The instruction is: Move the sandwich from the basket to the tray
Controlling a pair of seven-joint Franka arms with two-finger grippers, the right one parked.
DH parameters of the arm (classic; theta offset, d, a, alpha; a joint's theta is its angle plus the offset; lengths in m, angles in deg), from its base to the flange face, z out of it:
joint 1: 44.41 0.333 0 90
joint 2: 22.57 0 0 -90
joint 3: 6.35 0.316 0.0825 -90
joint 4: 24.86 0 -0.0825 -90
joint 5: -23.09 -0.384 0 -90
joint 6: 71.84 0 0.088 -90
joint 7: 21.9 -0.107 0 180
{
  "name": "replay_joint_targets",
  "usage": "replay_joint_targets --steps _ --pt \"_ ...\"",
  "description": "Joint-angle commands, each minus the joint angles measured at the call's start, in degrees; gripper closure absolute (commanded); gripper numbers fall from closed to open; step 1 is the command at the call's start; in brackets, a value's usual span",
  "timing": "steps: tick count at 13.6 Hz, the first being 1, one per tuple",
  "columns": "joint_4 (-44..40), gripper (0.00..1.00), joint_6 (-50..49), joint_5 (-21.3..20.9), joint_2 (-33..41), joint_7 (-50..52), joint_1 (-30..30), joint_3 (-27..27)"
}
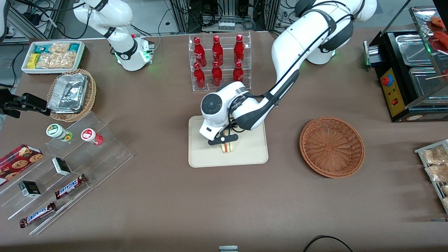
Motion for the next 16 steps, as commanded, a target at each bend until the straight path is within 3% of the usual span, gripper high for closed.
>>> replay_joint_targets --steps 1,4,7,11,16 --pt "-0.3 0.00 -4.9 -0.3 5.2 1.0 0.0 0.2" --pt "-0.3 0.00 -8.5 0.5 9.5 -1.3 1.1 0.1" --pt "1.0 0.00 -10.4 4.3 14.5 -6.2 3.3 0.4" --pt "2.9 0.00 -14.2 6.6 17.5 -7.9 8.9 0.3" --pt "10.5 0.00 -14.2 7.6 24.2 -20.1 17.9 0.2"
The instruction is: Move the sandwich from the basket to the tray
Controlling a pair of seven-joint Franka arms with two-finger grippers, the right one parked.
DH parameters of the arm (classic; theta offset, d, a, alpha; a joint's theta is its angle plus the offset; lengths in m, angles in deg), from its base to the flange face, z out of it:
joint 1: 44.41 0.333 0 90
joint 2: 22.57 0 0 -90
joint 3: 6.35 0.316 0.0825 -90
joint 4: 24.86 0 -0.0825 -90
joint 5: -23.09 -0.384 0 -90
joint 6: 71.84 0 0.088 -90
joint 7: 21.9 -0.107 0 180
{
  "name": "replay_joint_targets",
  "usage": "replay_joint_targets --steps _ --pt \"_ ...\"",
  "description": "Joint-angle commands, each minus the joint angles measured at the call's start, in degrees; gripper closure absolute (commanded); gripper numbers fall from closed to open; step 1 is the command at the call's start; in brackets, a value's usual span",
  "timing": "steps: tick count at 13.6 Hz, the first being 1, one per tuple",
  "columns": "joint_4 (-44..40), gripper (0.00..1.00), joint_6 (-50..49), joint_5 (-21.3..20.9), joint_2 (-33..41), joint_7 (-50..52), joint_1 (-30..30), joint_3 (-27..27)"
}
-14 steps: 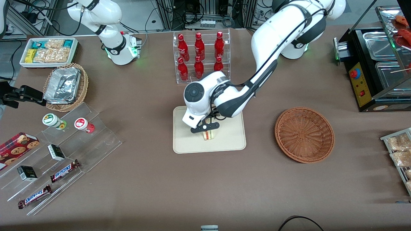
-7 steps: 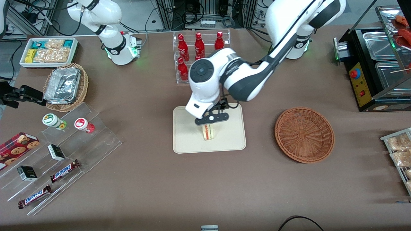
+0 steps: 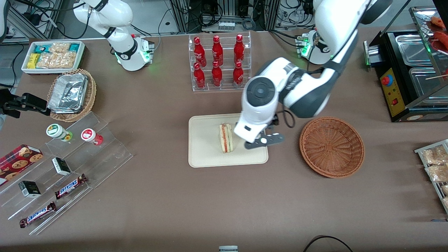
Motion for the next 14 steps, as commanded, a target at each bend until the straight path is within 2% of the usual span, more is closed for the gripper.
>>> replay_joint_targets --steps 1,4,8,10,14 --pt "7.1 0.00 0.0 1.3 6.3 -6.6 4.6 -0.2" --pt "10.2 0.00 -0.1 1.6 9.4 -13.6 9.3 -0.2" --pt "12.7 0.00 -1.7 4.0 13.4 -22.2 13.4 -0.2" --pt "14.5 0.00 -3.4 7.0 16.0 -26.9 17.9 -1.9" --pt "14.7 0.00 -9.5 8.2 18.7 -34.6 17.8 1.6"
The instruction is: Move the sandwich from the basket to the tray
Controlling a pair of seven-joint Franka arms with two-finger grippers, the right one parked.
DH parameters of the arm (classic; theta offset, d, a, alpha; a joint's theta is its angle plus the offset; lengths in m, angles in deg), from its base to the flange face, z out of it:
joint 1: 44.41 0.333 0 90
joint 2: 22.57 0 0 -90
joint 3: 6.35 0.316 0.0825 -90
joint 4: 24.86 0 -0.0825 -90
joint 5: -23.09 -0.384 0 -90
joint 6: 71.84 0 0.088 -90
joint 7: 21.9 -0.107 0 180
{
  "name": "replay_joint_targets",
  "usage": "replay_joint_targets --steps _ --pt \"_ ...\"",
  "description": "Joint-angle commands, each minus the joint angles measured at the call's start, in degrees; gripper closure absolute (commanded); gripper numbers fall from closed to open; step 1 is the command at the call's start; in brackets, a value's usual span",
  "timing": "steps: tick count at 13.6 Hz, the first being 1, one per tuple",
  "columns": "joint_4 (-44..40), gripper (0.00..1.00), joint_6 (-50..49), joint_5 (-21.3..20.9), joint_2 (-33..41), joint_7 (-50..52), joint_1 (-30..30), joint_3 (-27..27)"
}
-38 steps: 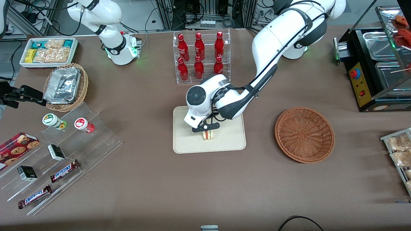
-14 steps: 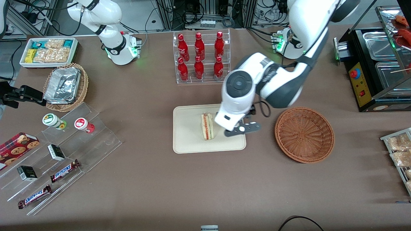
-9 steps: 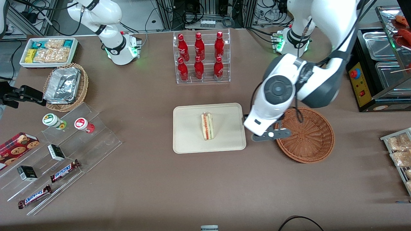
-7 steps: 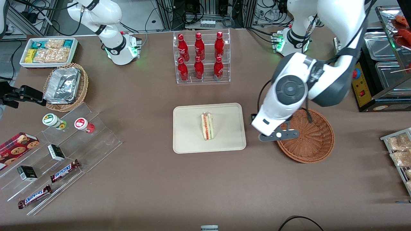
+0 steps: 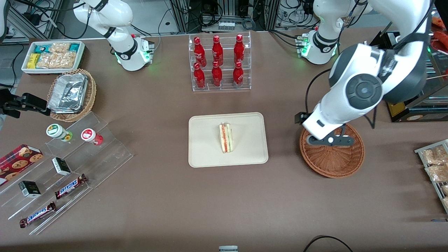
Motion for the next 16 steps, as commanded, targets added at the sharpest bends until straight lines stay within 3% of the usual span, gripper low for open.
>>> replay_joint_targets --steps 1,6,10,16 --pt "2.3 0.00 -2.6 2.3 4.2 -6.0 0.5 2.6" --pt "2.3 0.00 -9.2 3.6 9.1 -14.1 -0.2 10.1" --pt "2.2 0.00 -13.1 6.0 12.5 -17.4 -4.9 20.0" --pt "2.2 0.00 -17.5 6.0 17.1 -20.6 -9.6 27.6"
